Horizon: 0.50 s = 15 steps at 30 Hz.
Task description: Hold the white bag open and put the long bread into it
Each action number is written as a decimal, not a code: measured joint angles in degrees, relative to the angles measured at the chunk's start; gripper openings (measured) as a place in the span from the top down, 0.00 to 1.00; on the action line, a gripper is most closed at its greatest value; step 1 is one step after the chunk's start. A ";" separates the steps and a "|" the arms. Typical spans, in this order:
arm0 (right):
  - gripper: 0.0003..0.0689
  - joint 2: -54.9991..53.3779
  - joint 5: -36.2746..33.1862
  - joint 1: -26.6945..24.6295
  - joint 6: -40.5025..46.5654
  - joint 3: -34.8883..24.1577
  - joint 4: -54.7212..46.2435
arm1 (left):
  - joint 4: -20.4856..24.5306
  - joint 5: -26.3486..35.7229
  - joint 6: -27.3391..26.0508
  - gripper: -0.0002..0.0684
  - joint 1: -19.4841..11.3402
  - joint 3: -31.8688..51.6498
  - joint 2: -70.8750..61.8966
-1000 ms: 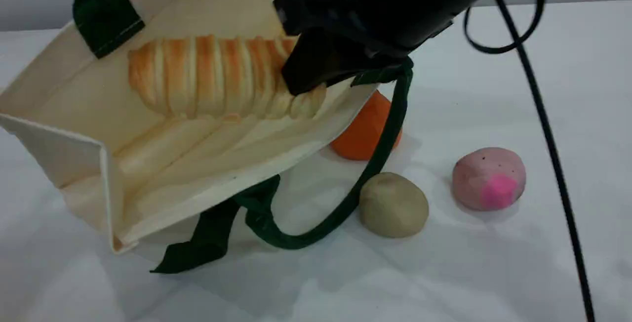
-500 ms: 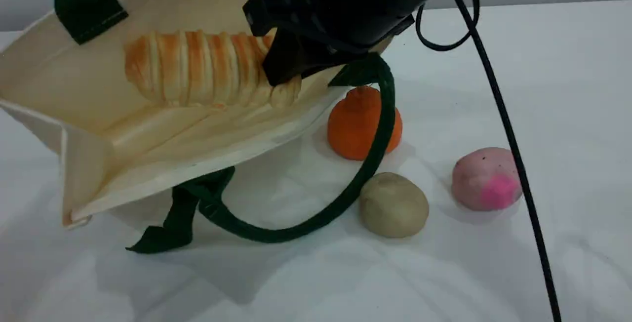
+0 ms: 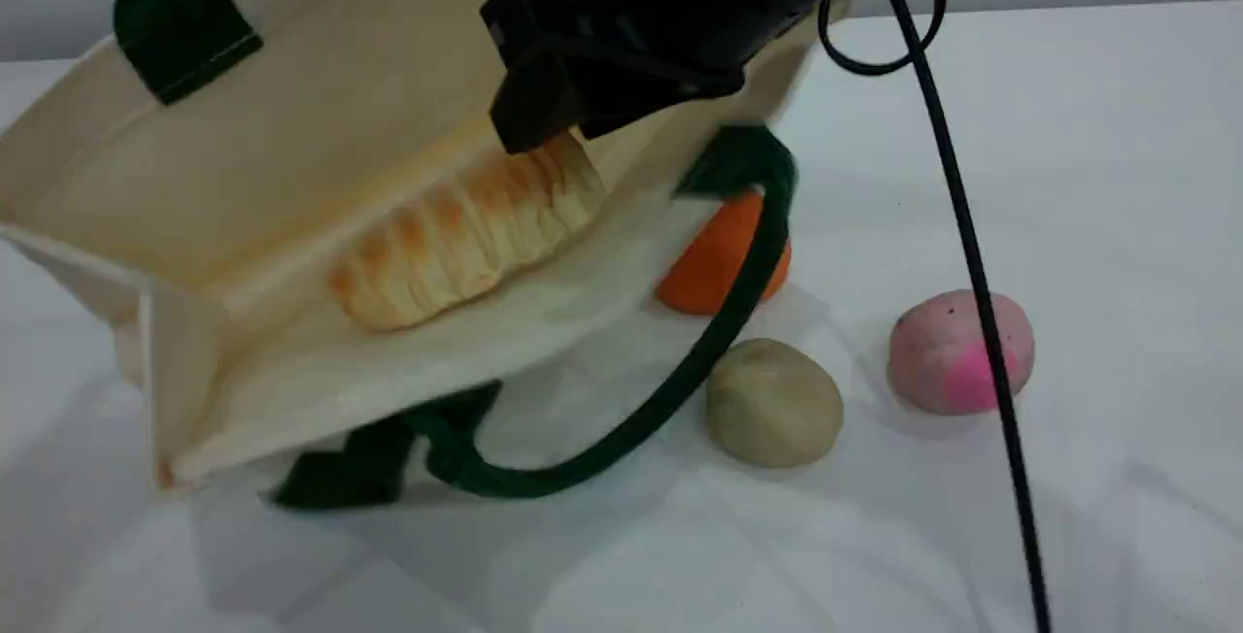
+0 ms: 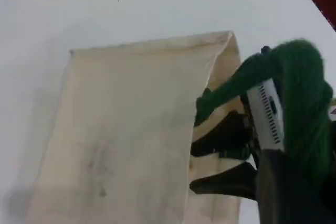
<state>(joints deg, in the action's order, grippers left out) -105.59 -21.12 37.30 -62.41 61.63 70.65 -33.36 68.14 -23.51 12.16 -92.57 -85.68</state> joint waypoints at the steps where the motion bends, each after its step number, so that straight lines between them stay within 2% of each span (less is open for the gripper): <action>1: 0.36 0.22 0.00 0.00 0.00 0.00 0.00 | 0.06 0.00 0.00 0.87 0.00 0.00 0.00; 3: 0.28 0.61 -0.68 0.00 0.00 0.00 0.00 | 0.13 0.00 0.00 0.87 0.00 0.00 0.00; 5: 0.26 1.07 -2.29 -0.17 0.06 0.00 -0.37 | 0.13 0.00 0.00 0.87 0.00 0.00 0.00; 9: 0.25 3.13 -5.75 -0.17 0.22 -0.05 -1.02 | 0.99 -0.05 -0.10 0.87 0.00 0.00 0.00; 15: 0.27 9.23 -6.10 -0.49 0.44 -0.10 -3.37 | 3.71 -0.64 -0.16 0.87 0.00 0.00 0.00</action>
<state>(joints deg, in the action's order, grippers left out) -96.36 -27.22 36.81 -61.97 61.53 67.28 -29.65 67.50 -23.67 12.16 -92.57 -85.68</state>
